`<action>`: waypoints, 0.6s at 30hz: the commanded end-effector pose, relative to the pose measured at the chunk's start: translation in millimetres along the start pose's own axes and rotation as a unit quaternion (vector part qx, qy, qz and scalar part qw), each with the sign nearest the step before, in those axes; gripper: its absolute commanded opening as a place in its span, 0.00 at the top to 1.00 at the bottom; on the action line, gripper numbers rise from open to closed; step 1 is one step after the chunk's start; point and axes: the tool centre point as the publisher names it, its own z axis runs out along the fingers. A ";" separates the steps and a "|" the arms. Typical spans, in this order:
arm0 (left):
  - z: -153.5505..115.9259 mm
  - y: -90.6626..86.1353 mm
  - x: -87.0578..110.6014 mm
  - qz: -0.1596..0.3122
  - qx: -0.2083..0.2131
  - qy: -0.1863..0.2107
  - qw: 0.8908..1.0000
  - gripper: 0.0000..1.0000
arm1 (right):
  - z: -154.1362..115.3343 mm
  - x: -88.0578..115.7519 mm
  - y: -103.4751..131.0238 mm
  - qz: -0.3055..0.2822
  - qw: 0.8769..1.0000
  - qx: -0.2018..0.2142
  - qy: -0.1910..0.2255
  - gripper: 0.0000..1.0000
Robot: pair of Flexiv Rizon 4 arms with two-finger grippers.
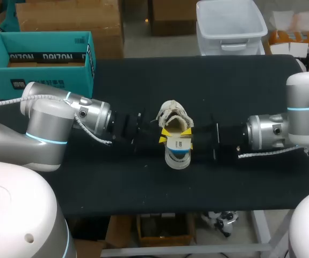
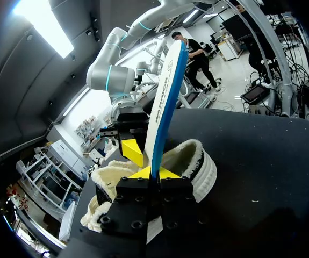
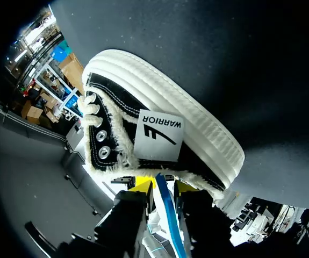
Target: Open the shoe tongue, take the insole out of the shoe, put the insole back into the shoe, and pack the shoe into the shoebox
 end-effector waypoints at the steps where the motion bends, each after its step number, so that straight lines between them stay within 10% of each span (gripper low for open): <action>1: 0.0 -0.7 2.3 0.001 0.001 -0.005 1.000 1.00 | -1.6 -1.2 -5.7 -0.004 1.000 -0.009 0.000 1.00; 5: -1.5 -5.3 2.7 0.001 0.005 -0.006 1.000 1.00 | -1.0 -1.5 -6.0 -0.009 1.000 -0.011 -0.003 1.00; 6: -2.0 -8.8 3.4 0.001 0.014 -0.003 1.000 0.69 | -0.7 -1.7 -5.7 -0.010 1.000 -0.011 -0.003 1.00; 9: -1.9 -19.5 7.0 0.013 0.024 0.000 1.000 0.47 | -0.2 -2.9 -3.3 -0.014 1.000 -0.011 -0.002 1.00; 15: -0.4 -29.3 8.8 0.023 0.034 0.001 0.999 0.69 | 0.7 -4.0 -1.4 -0.013 1.000 -0.010 -0.001 1.00; 17: 2.5 -28.0 7.4 0.024 0.031 0.000 0.999 1.00 | 1.6 -4.4 -1.0 -0.014 1.000 -0.009 -0.001 1.00; 18: 3.0 -27.4 7.1 0.024 0.030 0.000 0.999 1.00 | 2.0 -4.4 -0.8 -0.014 1.000 -0.009 -0.001 1.00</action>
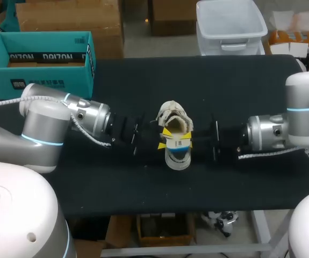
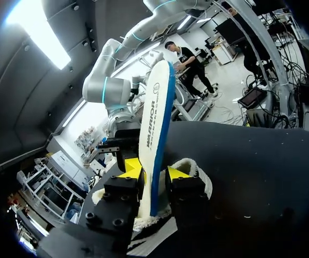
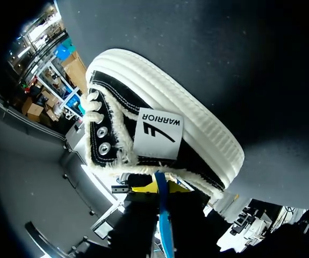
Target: Open the shoe tongue, take the insole out of the shoe, put the insole back into the shoe, and pack the shoe into the shoebox
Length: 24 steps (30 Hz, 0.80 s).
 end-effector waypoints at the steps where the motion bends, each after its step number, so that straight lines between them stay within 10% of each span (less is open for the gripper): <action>1: 4.4 2.7 -0.5 -0.001 -0.006 -0.003 1.000 1.00 | 1.6 -1.5 3.0 0.000 1.000 0.003 0.002 1.00; 19: -2.8 26.3 0.3 -0.022 -0.040 -0.012 0.999 1.00 | 7.7 4.2 21.0 0.001 1.000 0.004 -0.011 1.00; 24: -3.4 23.9 0.6 -0.020 -0.038 -0.013 0.999 1.00 | 6.1 -0.2 7.6 0.003 1.000 -0.006 -0.009 0.33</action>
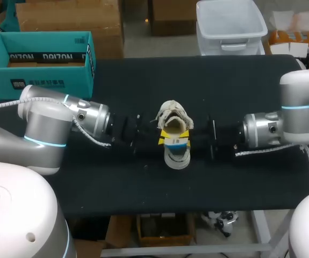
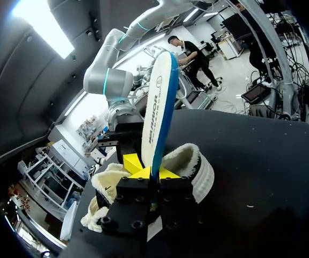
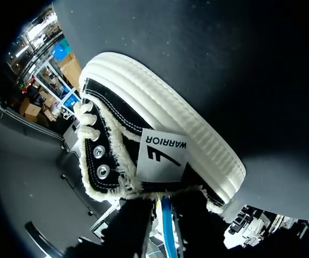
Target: Open the shoe tongue, take the insole out of the shoe, put the insole back into the shoe, and pack the shoe into the shoebox
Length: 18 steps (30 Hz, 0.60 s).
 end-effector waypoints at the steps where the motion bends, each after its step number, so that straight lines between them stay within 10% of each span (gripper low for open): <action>1: 0.0 1.1 1.4 0.000 0.002 -0.004 1.000 1.00 | -2.6 -4.4 -14.9 0.002 1.000 -0.017 0.001 0.30; 18: 1.2 -0.3 2.2 -0.002 0.001 -0.003 1.000 1.00 | -5.6 -7.4 -32.6 -0.007 1.000 -0.024 0.009 0.98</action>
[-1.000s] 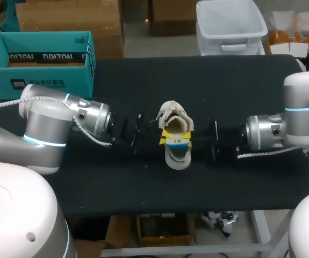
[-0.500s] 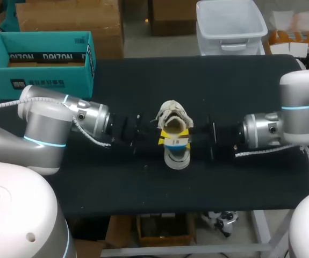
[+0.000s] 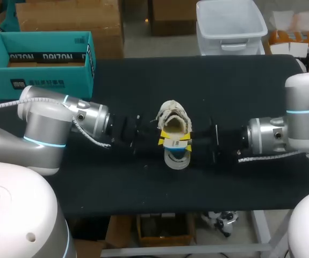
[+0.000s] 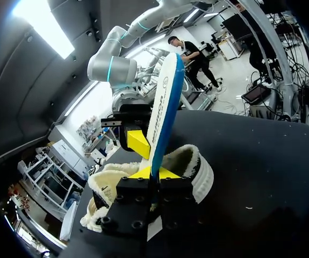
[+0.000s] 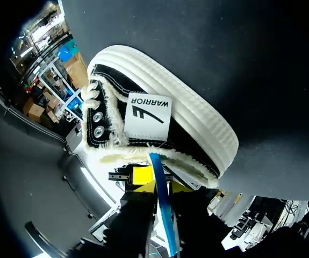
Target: Open the shoe tongue, take the insole out of the shoe, put the insole back into the shoe, and pack the shoe into the shoebox
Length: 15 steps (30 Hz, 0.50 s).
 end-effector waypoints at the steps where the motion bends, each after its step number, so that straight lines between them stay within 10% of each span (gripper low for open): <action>1: 1.3 0.9 1.1 -0.001 -0.001 -0.003 1.000 1.00 | 0.5 1.1 0.5 -0.004 1.000 0.006 -0.001 1.00; 5: 1.9 -1.9 1.7 -0.002 0.001 -0.001 1.000 1.00 | 1.1 1.4 2.1 -0.005 1.000 0.009 -0.001 1.00; 9: 0.2 -14.4 4.6 0.006 0.014 0.004 1.000 0.35 | 1.6 1.1 5.0 -0.006 1.000 0.011 -0.001 1.00; 11: -0.5 -21.3 6.4 0.016 0.019 0.003 1.000 0.27 | 1.5 0.9 6.1 -0.006 1.000 0.013 -0.001 1.00; 14: 0.2 -26.4 7.0 0.027 0.022 0.001 0.999 0.35 | 1.2 0.8 7.5 -0.006 1.000 0.014 0.000 1.00; 15: 0.6 -27.1 6.9 0.028 0.022 0.000 0.999 0.57 | 1.2 0.8 7.9 -0.005 1.000 0.014 0.000 1.00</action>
